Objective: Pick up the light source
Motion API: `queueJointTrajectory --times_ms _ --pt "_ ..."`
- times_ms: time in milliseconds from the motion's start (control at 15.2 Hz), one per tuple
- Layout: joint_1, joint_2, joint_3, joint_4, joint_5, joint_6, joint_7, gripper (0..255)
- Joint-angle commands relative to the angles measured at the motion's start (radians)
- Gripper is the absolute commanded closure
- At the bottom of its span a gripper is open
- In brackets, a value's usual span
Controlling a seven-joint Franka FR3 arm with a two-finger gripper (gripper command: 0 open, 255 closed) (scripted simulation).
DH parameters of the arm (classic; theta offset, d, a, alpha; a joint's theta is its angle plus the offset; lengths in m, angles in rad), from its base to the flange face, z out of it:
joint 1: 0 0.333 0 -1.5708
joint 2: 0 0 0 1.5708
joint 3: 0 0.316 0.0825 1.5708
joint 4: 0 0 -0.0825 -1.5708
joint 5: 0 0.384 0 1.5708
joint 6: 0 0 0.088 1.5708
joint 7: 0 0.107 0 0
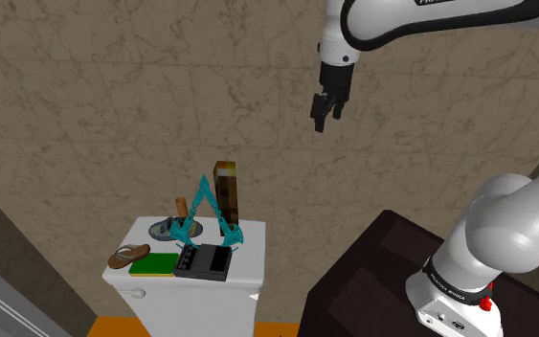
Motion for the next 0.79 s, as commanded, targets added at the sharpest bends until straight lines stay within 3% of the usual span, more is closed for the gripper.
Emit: queueJointTrajectory --times_ms 0,198,264,726 --pt "0.041 0.12 -0.015 0.041 -0.007 0.07 -0.171 0" --pt "0.168 0.232 -0.099 0.111 -0.028 0.097 -0.163 0" --pt "0.127 0.083 -0.066 0.083 -0.021 -0.048 0.389 0" --pt "0.146 0.266 -0.027 0.161 0.014 0.054 0.533 0"
